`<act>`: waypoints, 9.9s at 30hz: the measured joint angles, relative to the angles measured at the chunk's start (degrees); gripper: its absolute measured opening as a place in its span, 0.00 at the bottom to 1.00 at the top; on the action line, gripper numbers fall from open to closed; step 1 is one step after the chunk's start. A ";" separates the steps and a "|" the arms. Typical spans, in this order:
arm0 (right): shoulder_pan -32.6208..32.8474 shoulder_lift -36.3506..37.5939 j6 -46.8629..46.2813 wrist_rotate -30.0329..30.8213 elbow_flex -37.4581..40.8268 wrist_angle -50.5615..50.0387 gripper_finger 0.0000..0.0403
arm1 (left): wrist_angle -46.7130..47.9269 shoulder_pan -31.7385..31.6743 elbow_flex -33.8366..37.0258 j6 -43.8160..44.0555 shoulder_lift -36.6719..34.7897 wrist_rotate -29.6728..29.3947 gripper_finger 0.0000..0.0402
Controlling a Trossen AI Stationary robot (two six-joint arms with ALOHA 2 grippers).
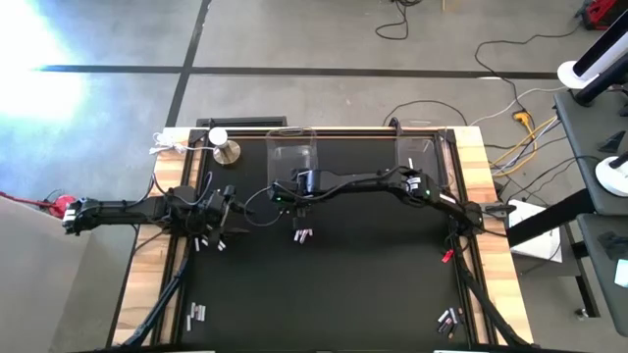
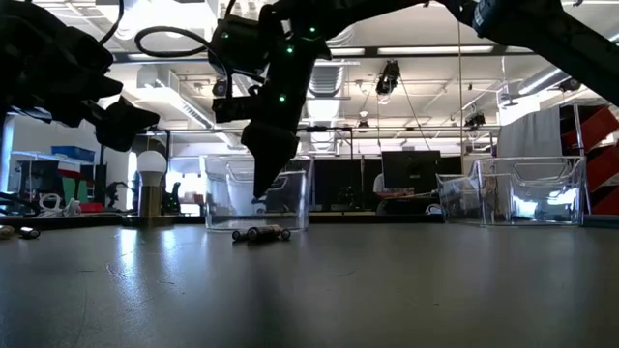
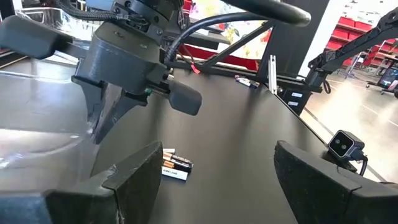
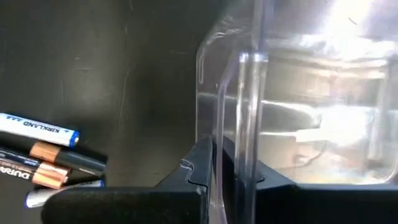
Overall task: Sort batteries
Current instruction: Move the bottom transparent bin to the top center of the table, then move the right transparent bin to the right of the left transparent bin, then put the white battery into the right transparent bin
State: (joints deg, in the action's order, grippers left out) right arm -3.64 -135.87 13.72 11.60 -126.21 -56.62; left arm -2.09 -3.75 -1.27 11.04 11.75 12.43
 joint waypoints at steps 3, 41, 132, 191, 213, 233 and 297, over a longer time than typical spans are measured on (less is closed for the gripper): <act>-0.02 0.04 -0.17 0.15 0.07 0.13 0.03 | 0.02 0.01 0.00 0.00 0.07 0.00 0.71; 2.04 2.05 -6.46 1.93 -5.28 -10.22 0.39 | 0.00 0.00 0.00 0.00 0.17 0.00 0.71; -20.89 54.71 -61.35 -2.67 69.26 -4.15 0.17 | 0.01 0.00 0.00 -0.01 1.03 0.00 0.71; -4.67 20.52 -60.44 -3.98 23.41 -8.65 0.03 | -0.02 0.00 0.01 0.01 1.07 0.00 0.71; -4.54 21.37 -65.11 -3.82 22.20 -9.56 0.31 | 0.00 0.00 0.00 -0.01 1.07 0.00 0.71; 24.20 22.19 -63.20 23.07 21.38 6.00 0.50 | -0.45 0.00 0.01 0.01 1.77 0.00 0.71; 21.80 2.58 -73.90 49.36 44.74 49.37 0.50 | -0.44 0.00 -0.01 -0.01 2.43 0.00 0.71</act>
State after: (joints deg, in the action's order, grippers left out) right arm 18.16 -133.29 -60.18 60.96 -81.47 -7.25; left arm -2.52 -3.75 -1.28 11.03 14.17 12.43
